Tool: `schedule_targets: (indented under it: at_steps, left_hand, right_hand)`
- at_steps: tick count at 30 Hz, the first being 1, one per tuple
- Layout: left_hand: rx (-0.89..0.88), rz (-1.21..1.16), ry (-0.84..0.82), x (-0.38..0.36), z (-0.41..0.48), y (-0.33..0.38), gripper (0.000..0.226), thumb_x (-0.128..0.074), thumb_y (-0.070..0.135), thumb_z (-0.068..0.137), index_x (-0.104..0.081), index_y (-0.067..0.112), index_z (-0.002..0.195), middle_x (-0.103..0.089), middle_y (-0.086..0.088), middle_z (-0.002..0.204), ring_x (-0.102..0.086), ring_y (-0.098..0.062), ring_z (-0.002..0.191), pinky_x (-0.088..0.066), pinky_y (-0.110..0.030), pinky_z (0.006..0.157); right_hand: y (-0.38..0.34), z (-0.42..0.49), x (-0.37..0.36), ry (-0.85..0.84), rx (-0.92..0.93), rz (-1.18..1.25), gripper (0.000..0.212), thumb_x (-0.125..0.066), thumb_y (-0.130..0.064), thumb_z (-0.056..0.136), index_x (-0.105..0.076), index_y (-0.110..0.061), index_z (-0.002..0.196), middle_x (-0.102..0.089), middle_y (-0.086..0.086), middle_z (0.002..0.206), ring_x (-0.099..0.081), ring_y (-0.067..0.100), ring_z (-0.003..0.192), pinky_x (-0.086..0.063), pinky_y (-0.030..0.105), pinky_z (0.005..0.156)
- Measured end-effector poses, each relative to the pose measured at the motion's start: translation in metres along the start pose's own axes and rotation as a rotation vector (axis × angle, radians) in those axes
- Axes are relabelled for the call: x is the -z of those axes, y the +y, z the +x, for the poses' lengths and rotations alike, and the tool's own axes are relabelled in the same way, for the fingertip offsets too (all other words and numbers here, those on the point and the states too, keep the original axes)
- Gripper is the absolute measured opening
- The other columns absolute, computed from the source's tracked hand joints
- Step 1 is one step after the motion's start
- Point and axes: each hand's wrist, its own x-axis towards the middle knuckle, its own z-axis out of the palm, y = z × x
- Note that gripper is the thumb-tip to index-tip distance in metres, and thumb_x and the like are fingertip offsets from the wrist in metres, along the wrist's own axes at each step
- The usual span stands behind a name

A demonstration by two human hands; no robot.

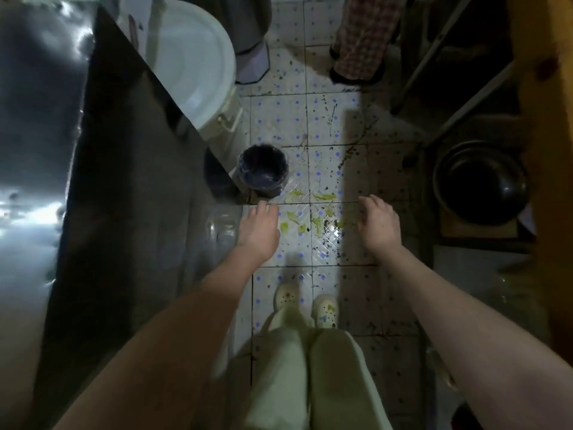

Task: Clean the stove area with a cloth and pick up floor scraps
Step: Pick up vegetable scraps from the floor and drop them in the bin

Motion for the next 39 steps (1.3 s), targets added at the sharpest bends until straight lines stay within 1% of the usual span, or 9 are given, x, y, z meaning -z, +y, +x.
schedule_targets:
  at_steps: [3,9,14,17,20,25,32,35,39]
  left_hand:
    - [0.019,-0.002,-0.002,-0.036,0.030,-0.006,0.043,-0.051,0.016,0.089,-0.042,0.013,0.131,-0.044,-0.011,0.130,-0.047,-0.029,0.117,-0.041,-0.039,0.094]
    - [0.013,0.032,-0.025,-0.149,0.093,-0.026,0.045,-0.050,0.018,0.088,-0.041,0.016,0.132,-0.045,-0.009,0.131,-0.047,-0.029,0.116,-0.040,-0.039,0.091]
    - [0.040,0.029,-0.032,-0.248,0.147,-0.046,0.043,-0.048,0.015,0.089,-0.041,0.015,0.132,-0.044,-0.009,0.133,-0.047,-0.028,0.117,-0.041,-0.040,0.093]
    - [0.069,0.000,-0.034,-0.306,0.176,-0.057,0.043,-0.046,0.013,0.089,-0.040,0.014,0.131,-0.042,-0.010,0.135,-0.047,-0.028,0.117,-0.042,-0.040,0.094]
    - [0.056,0.008,-0.031,-0.356,0.196,-0.068,0.042,-0.046,0.016,0.090,-0.039,0.015,0.132,-0.042,-0.008,0.134,-0.046,-0.026,0.118,-0.041,-0.038,0.094]
    - [0.071,0.035,0.026,-0.426,0.237,-0.090,0.042,-0.045,0.013,0.089,-0.041,0.015,0.131,-0.046,-0.008,0.132,-0.047,-0.025,0.117,-0.042,-0.038,0.092]
    - [0.115,0.038,0.091,-0.499,0.280,-0.122,0.047,-0.048,0.007,0.088,-0.041,0.017,0.133,-0.048,-0.007,0.131,-0.049,-0.025,0.117,-0.042,-0.038,0.094]
    - [0.157,0.056,0.088,-0.507,0.282,-0.137,0.046,-0.047,0.008,0.090,-0.039,0.016,0.134,-0.048,-0.009,0.131,-0.049,-0.028,0.117,-0.041,-0.039,0.094]
    - [0.222,0.004,0.080,-0.500,0.279,-0.140,0.045,-0.042,0.006,0.092,-0.038,0.017,0.135,-0.048,-0.009,0.131,-0.048,-0.028,0.117,-0.041,-0.040,0.095]
  right_hand:
    - [0.009,0.032,-0.041,-0.023,0.024,-0.008,0.049,-0.050,-0.011,0.090,-0.040,-0.013,0.139,-0.036,0.014,0.148,-0.036,0.033,0.133,-0.028,0.046,0.112]
    - [0.044,0.100,-0.148,-0.048,0.081,-0.056,0.049,-0.048,-0.007,0.088,-0.042,-0.014,0.135,-0.039,0.012,0.145,-0.038,0.032,0.129,-0.030,0.046,0.109]
    - [0.072,0.156,-0.238,-0.030,0.117,-0.052,0.047,-0.051,-0.011,0.090,-0.042,-0.014,0.136,-0.042,0.012,0.143,-0.039,0.031,0.130,-0.029,0.044,0.110]
    - [0.088,0.190,-0.287,0.015,0.108,0.004,0.050,-0.054,-0.006,0.087,-0.044,-0.016,0.135,-0.045,0.008,0.141,-0.040,0.028,0.130,-0.029,0.041,0.111]
    - [0.098,0.217,-0.327,0.037,0.133,0.023,0.055,-0.053,0.000,0.084,-0.044,-0.017,0.136,-0.047,0.006,0.141,-0.039,0.026,0.131,-0.028,0.042,0.112]
    - [0.120,0.265,-0.385,0.080,0.201,-0.009,0.054,-0.056,-0.003,0.086,-0.044,-0.018,0.136,-0.048,0.007,0.140,-0.042,0.027,0.130,-0.031,0.042,0.111]
    - [0.130,0.321,-0.451,0.145,0.288,0.020,0.050,-0.061,-0.006,0.085,-0.049,-0.016,0.132,-0.052,0.007,0.135,-0.046,0.026,0.126,-0.037,0.043,0.106]
    - [0.128,0.332,-0.458,0.119,0.342,-0.006,0.049,-0.061,-0.007,0.086,-0.049,-0.016,0.133,-0.052,0.007,0.136,-0.045,0.027,0.126,-0.038,0.044,0.106]
    - [0.135,0.324,-0.451,0.140,0.278,0.062,0.047,-0.062,-0.008,0.086,-0.051,-0.015,0.131,-0.054,0.009,0.133,-0.048,0.028,0.123,-0.040,0.043,0.103]
